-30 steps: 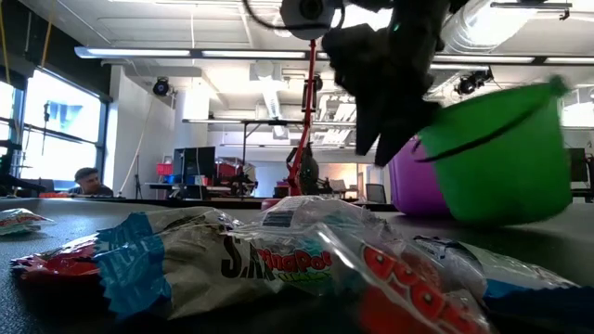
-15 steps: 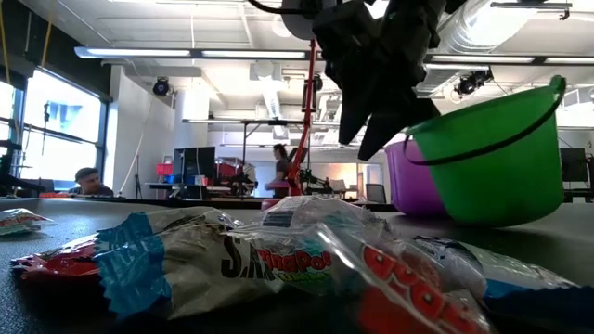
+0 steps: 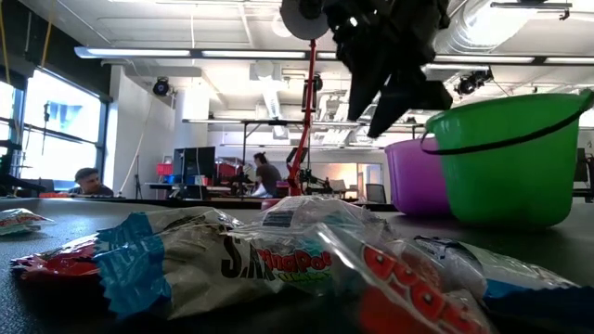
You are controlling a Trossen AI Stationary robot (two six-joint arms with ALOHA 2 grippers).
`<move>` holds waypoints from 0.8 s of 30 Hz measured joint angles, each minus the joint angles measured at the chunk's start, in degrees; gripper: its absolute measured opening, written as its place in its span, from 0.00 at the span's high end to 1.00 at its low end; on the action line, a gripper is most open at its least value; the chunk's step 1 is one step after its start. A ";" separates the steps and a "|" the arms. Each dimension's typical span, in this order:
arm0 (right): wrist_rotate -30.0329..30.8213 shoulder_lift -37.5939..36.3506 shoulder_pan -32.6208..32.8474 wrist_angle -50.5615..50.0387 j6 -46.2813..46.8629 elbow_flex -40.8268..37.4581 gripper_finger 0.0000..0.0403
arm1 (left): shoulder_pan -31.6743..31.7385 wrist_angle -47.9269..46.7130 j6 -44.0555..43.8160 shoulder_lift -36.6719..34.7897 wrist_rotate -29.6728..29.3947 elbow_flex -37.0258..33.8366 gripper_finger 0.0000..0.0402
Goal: Organize candy in baskets
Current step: Put the white chocolate bar into the green bucket
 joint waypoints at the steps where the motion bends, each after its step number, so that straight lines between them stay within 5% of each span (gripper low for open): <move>1: 0.62 -0.82 0.00 -0.44 0.04 0.00 0.62 | -0.02 -0.02 0.02 0.00 0.00 0.00 0.73; 17: 1.65 -1.81 0.35 3.04 3.95 0.00 0.62 | 0.00 -0.02 0.02 0.00 -0.42 -0.04 0.73; 24: -3.22 -1.69 0.68 2.43 4.79 2.40 0.62 | 0.00 0.00 -0.02 0.00 -0.44 -0.04 0.73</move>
